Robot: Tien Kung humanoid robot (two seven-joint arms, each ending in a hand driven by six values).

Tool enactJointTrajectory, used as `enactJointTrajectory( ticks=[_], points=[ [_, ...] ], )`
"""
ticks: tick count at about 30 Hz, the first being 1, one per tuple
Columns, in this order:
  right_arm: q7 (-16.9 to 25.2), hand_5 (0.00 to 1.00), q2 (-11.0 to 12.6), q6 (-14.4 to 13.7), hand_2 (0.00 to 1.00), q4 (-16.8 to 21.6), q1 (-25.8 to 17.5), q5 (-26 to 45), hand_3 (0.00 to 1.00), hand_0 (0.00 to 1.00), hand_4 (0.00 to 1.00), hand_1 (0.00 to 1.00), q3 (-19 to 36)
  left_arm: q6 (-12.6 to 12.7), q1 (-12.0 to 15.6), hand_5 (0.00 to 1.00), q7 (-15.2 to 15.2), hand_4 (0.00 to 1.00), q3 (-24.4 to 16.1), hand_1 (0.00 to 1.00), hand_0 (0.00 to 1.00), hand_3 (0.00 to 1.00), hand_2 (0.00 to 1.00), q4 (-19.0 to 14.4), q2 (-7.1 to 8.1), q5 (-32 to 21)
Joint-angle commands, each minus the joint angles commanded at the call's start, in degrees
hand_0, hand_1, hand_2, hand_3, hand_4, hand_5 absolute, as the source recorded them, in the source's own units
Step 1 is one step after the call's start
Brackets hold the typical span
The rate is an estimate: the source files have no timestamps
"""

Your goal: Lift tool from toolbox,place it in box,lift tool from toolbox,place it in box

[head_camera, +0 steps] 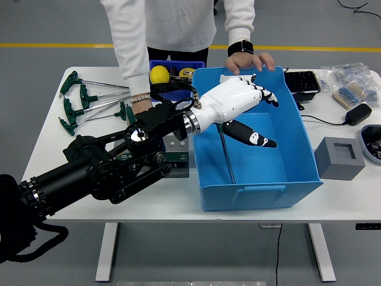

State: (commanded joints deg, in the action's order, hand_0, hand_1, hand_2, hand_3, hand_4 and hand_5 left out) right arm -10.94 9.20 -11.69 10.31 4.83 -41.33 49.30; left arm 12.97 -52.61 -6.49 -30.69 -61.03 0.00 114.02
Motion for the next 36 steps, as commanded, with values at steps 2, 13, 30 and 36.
enactJointTrajectory(
  ticks=[2, 13, 30, 36],
  points=[
    [-0.02, 0.822, -0.01, 0.00, 0.742, 0.00, -0.06, -0.06, 0.663, 0.701, 0.878, 0.655, 0.07, 0.23, 0.14, 0.816, -0.21, 0.998, -0.89, 0.641, 0.580, 0.722, 0.707, -0.82, 0.00, -0.04],
    [0.10, 0.822, -0.29, -0.19, 0.741, 0.00, -0.54, 1.32, 0.663, 0.701, 0.878, 0.655, -0.56, -3.79, 3.27, 0.832, 1.32, 0.998, -7.36, 0.646, 0.593, 0.718, 0.701, -4.57, 4.50, 7.06],
    [0.00, 0.820, -0.62, -0.37, 0.740, 0.10, -1.13, 1.79, 0.661, 0.698, 0.878, 0.655, -1.22, -6.80, 8.59, 0.636, 1.21, 0.835, -9.06, 0.506, 0.535, 0.404, 0.563, -6.08, 18.39, 11.02],
    [-0.01, 0.820, -0.72, -0.56, 0.741, 0.16, -1.24, 2.16, 0.663, 0.699, 0.878, 0.655, -1.30, -10.29, 8.56, 0.578, 0.60, 0.828, -4.69, 0.524, 0.579, 0.363, 0.552, -8.10, 21.68, 11.04]
  ],
)
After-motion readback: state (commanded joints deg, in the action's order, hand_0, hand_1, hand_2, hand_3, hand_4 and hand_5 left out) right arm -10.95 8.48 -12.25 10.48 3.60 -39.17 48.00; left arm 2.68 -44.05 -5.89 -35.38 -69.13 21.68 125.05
